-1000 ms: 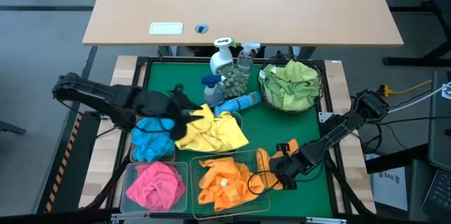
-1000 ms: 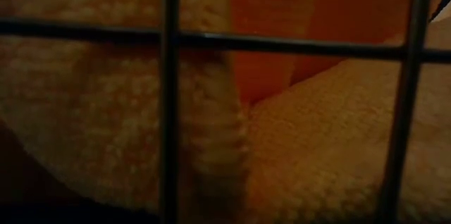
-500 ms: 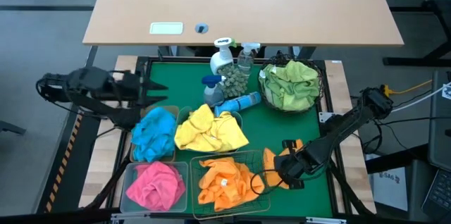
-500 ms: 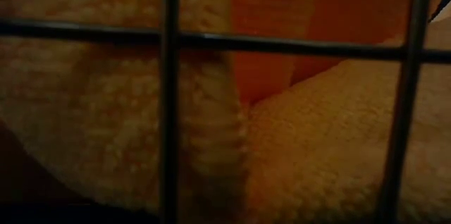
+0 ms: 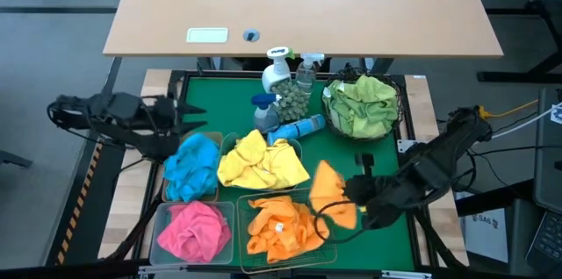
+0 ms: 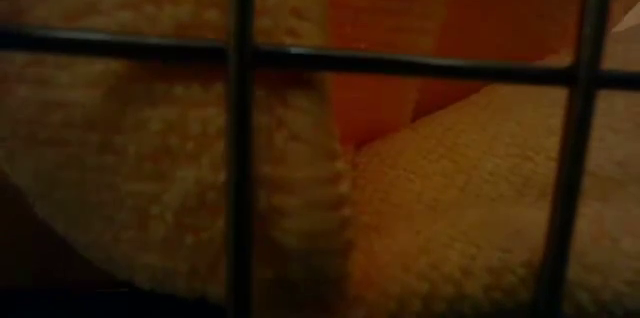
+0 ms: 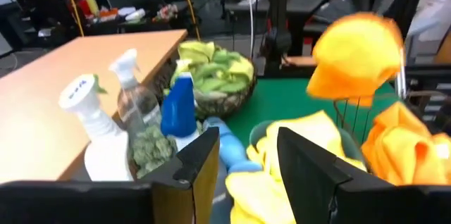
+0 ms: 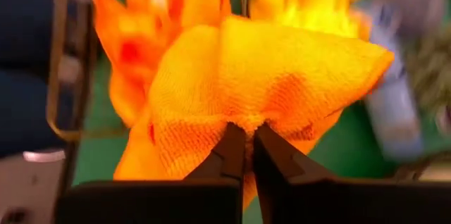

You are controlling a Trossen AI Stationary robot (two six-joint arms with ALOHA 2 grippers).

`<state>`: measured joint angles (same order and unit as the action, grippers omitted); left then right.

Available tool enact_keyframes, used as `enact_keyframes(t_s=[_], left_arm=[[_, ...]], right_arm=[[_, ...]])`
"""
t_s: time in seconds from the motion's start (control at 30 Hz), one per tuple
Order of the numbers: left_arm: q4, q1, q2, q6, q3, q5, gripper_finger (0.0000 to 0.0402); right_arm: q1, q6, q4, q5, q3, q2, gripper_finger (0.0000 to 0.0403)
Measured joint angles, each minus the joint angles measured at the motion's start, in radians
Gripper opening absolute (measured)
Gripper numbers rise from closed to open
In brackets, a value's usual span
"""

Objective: Sort microfiber towel by color & place in baskets
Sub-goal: Put the orange microfiber towel into the gold wire basket

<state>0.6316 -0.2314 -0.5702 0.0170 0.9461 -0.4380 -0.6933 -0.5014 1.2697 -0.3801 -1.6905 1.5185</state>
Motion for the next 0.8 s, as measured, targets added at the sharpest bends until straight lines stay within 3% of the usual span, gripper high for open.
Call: enact_keyframes(t_s=[0.17, 0.4, 0.63, 0.8], left_arm=[[-0.109, 0.000, 0.056, -0.002, -0.145, 0.000, 0.0140], [-0.172, 0.000, 0.194, -0.004, -0.298, -0.005, 0.0140], [-0.210, 0.000, 0.374, -0.003, -0.411, -0.025, 0.0140], [-0.317, 0.000, 0.476, -0.005, -0.502, -0.022, 0.0140]], right_arm=[[0.000, 0.144, -0.150, -0.057, -0.100, -0.001, 0.0015], [0.000, 0.355, -0.456, -0.025, -0.103, 0.014, 0.0016], [0.027, 0.431, -0.521, 0.025, -0.104, 0.070, 0.0016], [0.090, 0.430, -0.521, 0.145, -0.104, 0.145, 0.0016]])
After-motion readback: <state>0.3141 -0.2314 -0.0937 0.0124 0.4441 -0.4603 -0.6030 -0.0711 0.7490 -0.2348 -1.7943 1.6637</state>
